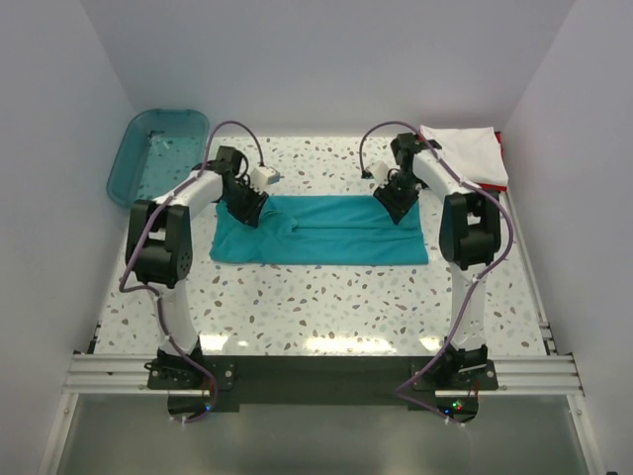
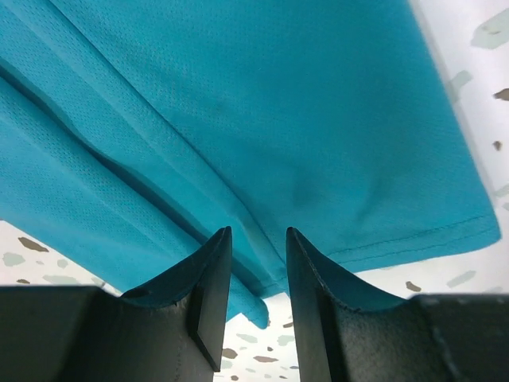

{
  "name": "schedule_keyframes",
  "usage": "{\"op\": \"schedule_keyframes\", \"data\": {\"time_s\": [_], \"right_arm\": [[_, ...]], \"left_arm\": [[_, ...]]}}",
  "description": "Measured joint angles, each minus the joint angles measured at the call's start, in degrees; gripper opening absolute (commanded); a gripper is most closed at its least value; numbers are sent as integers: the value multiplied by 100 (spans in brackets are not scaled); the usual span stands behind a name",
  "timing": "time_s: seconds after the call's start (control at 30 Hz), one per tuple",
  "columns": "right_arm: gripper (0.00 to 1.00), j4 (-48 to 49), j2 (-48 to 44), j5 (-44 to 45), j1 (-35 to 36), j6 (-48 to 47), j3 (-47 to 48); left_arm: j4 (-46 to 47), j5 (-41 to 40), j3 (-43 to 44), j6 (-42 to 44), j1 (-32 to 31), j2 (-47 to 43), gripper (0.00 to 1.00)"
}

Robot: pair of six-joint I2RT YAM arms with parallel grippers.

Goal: Fold and stack the t-shirts
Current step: Fold the tshirt

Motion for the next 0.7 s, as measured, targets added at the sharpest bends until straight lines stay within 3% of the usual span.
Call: {"op": "schedule_keyframes", "data": {"time_s": [0.2,0.37,0.7], "right_arm": [[37,48,0,15,0,-15,-321],[36,63,-2,22,0,-50,-503],[34,105,-2,63,0,-68,-179]], "left_arm": [[83,-151,778,-136,-153,769,35],[378,-212,1270,-247,-195,855,40],[1091,-507,284,-682,-199,-304,43]]}}
